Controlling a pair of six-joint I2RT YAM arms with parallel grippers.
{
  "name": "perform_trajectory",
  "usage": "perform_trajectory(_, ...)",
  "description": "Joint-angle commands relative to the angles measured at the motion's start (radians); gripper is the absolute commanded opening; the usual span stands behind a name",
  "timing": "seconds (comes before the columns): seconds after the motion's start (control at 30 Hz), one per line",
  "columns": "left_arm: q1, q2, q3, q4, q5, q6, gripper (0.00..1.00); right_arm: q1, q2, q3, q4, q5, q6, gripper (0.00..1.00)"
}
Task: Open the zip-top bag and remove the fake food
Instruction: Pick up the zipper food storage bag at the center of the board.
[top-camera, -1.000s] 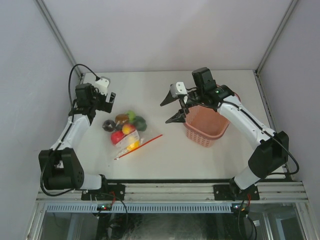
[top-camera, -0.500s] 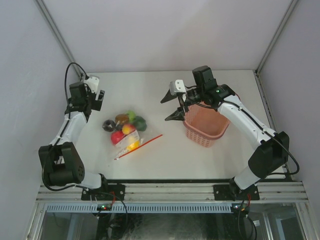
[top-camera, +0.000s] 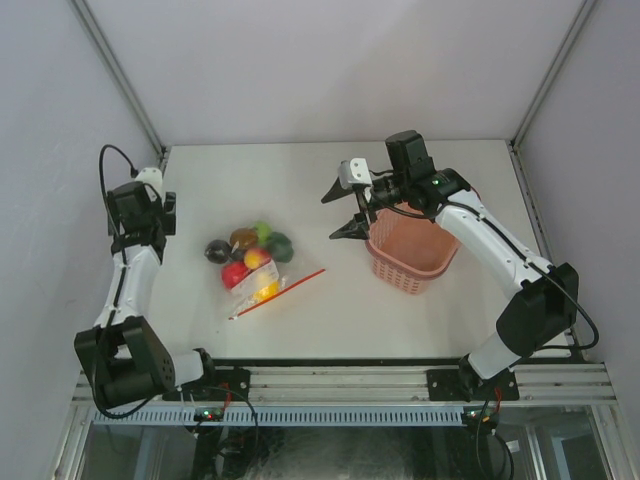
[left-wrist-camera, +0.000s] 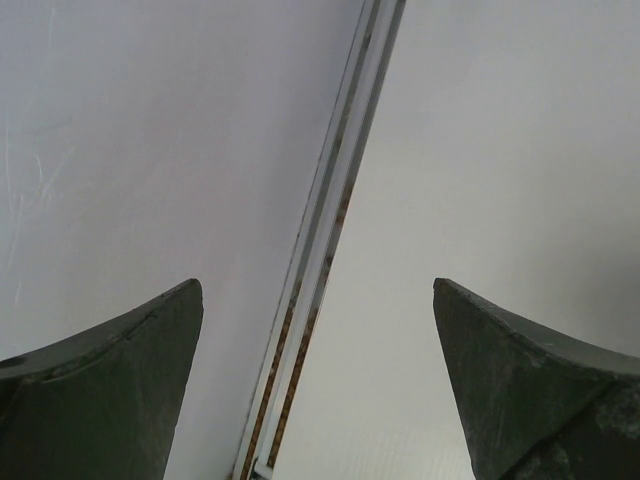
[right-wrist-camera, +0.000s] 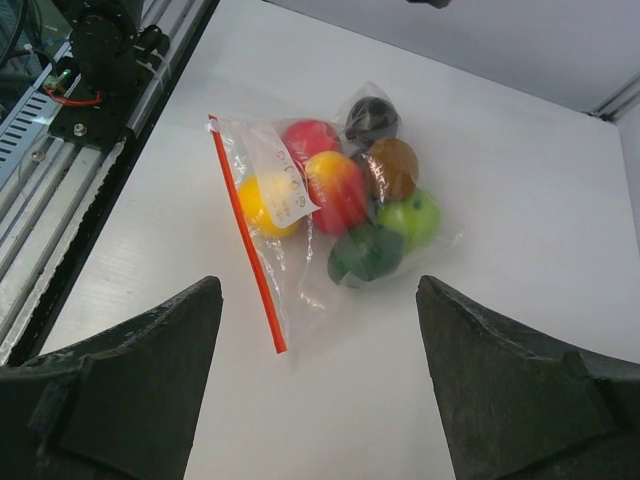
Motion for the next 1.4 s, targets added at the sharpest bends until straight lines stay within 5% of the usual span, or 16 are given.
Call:
perform_trajectory(0.0, 0.041, -0.073, -0.059, 0.01, 0.004, -0.033, 1.0, -0.004, -0.005, 0.028, 0.04, 0.006, 0.013, 0.79)
perform_trajectory(0.4, 0.035, -0.132, 0.031, -0.154, 0.042, -0.129, 1.0, -0.016, 0.013, 0.03, 0.024, -0.008, 0.0, 0.79)
perform_trajectory(0.57, -0.112, -0.274, 0.076, -0.205, 0.007, -0.201, 1.0, -0.016, 0.027, 0.038, 0.0, -0.009, -0.027, 0.8)
perform_trajectory(0.7, -0.189, -0.345, 0.068, -0.201, 0.153, -0.378, 1.0, -0.014, 0.048, 0.056, -0.048, -0.023, -0.059, 0.82)
perform_trajectory(1.0, -0.266, -0.286, -0.027, -0.213, 0.406, -0.687, 1.0, 0.074, 0.153, 0.076, -0.367, 0.127, -0.549, 0.85)
perform_trajectory(1.1, -0.28, -0.309, -0.107, -0.227, 0.394, -0.806, 0.99, 0.135, 0.168, 0.023, -0.27, 0.22, -0.573, 0.8)
perform_trajectory(1.2, -0.282, -0.374, -0.192, -0.249, 0.351, -0.924, 0.96, 0.197, 0.153, -0.098, 0.024, 0.325, -0.43, 0.79)
perform_trajectory(1.37, -0.282, -0.448, -0.268, -0.343, 0.31, -1.058, 0.93, 0.279, 0.198, -0.184, 0.278, 0.466, -0.248, 0.73)
